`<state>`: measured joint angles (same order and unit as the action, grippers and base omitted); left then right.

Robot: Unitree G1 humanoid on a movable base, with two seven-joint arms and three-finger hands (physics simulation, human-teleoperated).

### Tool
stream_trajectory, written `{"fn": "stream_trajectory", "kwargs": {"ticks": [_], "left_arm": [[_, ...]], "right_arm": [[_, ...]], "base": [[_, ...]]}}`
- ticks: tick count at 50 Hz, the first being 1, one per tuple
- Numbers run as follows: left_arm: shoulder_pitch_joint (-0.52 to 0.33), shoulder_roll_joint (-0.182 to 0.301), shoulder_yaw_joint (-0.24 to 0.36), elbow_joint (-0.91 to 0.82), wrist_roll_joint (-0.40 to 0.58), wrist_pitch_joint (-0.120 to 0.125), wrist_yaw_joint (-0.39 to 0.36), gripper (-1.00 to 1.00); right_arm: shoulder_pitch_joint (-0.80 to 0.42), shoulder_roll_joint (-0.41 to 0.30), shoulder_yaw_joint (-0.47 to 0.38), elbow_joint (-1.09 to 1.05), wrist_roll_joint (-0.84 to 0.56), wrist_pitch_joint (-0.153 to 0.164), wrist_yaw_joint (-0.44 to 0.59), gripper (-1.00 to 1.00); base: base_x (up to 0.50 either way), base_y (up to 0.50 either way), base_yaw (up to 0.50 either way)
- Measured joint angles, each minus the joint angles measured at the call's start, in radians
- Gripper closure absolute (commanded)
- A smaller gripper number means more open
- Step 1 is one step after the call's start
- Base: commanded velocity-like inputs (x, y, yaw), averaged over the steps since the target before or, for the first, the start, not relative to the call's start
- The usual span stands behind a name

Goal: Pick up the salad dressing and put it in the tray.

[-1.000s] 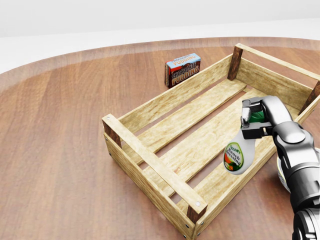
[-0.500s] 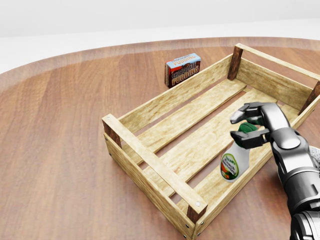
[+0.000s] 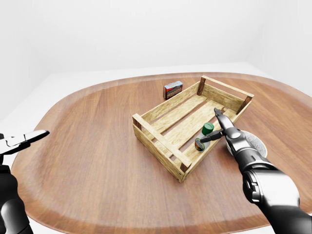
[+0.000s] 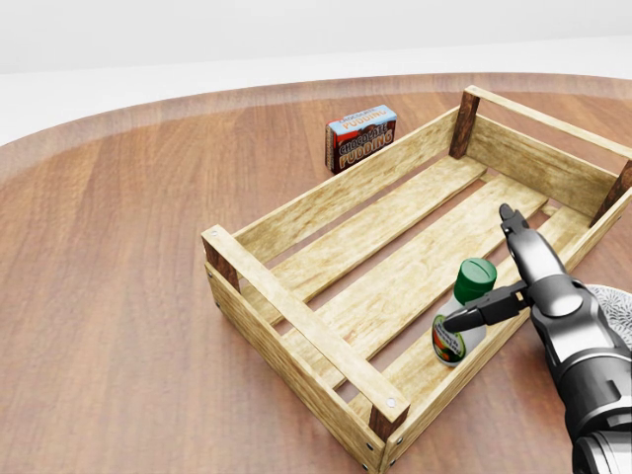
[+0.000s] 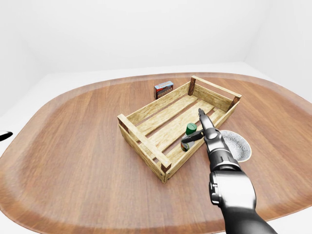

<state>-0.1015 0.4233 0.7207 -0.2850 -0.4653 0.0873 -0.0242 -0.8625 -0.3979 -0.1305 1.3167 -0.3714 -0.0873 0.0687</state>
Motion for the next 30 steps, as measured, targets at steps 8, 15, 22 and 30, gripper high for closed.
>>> {"fn": "stream_trajectory", "kwargs": {"ticks": [8,15,22,30], "left_arm": [[0.002,-0.002,-0.001,-0.007,-0.001,0.000,0.001,-1.00],[0.002,-0.003,0.001,-0.018,-0.001,0.000,0.003,-1.00],[0.002,-0.003,0.002,-0.020,-0.001,0.000,0.002,-1.00],[0.001,-0.003,0.001,-0.017,0.000,0.000,0.000,-1.00]], "right_arm": [[-0.019,-0.005,0.007,-0.012,-0.010,0.000,0.010,-1.00],[-0.075,-0.016,0.016,-0.073,-0.012,0.000,0.047,-1.00],[-0.109,-0.018,0.024,-0.183,-0.016,0.000,0.095,-1.00],[-0.107,-0.018,0.018,-0.392,-0.014,0.010,0.170,-1.00]], "base": [[0.00,0.00,0.00],[0.00,0.00,0.00],[0.00,0.00,0.00],[0.00,0.00,0.00]]}}
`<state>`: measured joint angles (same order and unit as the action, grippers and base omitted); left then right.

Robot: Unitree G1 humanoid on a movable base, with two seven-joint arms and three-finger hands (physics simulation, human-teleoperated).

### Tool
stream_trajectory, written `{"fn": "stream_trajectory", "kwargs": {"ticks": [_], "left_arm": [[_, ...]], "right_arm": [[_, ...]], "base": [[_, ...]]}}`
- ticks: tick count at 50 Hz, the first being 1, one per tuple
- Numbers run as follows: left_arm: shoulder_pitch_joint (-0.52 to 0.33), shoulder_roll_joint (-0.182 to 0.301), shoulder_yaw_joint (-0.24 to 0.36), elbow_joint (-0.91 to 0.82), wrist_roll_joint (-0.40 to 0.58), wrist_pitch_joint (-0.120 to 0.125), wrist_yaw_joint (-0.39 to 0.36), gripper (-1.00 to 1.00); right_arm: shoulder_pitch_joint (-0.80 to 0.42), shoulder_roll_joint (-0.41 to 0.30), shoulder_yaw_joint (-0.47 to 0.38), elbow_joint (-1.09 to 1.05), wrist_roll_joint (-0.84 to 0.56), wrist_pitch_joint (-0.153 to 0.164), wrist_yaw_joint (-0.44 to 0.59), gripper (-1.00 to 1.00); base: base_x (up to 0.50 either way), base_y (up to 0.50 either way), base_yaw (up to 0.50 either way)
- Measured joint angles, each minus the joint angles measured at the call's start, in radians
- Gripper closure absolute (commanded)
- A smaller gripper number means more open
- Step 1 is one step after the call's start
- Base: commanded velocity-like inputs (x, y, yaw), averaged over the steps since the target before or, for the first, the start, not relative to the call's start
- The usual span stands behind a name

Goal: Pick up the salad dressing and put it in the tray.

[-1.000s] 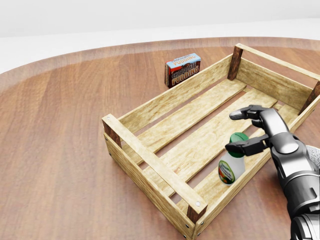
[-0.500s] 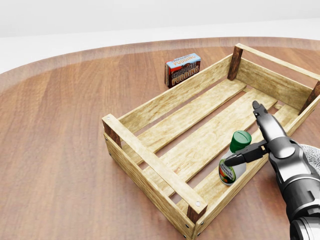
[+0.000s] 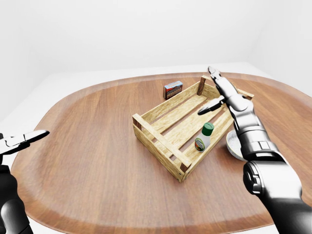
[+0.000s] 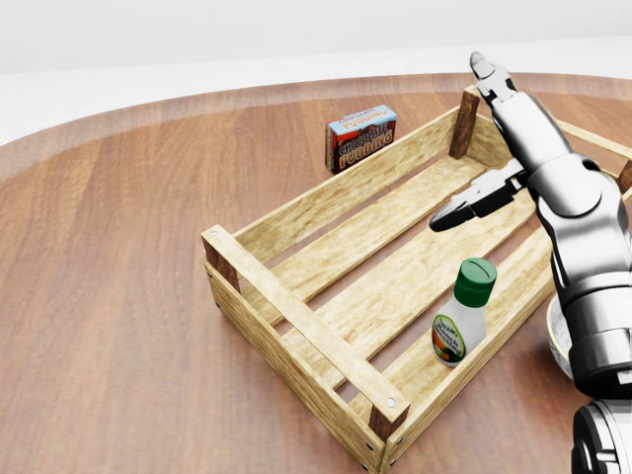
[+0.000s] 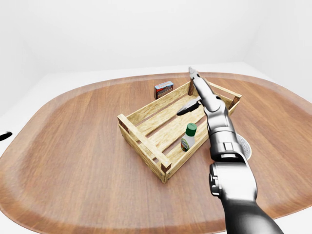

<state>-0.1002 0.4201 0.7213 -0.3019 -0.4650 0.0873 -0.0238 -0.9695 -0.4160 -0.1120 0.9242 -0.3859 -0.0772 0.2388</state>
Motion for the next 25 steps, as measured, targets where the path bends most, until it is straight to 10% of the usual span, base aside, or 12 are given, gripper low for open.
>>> {"fn": "stream_trajectory", "kwargs": {"ticks": [25], "left_arm": [[0.001,0.000,0.002,-0.004,-0.001,0.000,0.000,-1.00]], "right_arm": [[0.006,-0.010,-0.012,-0.194,-0.012,0.017,0.064,-1.00]], "base": [[0.00,0.00,0.00]]}}
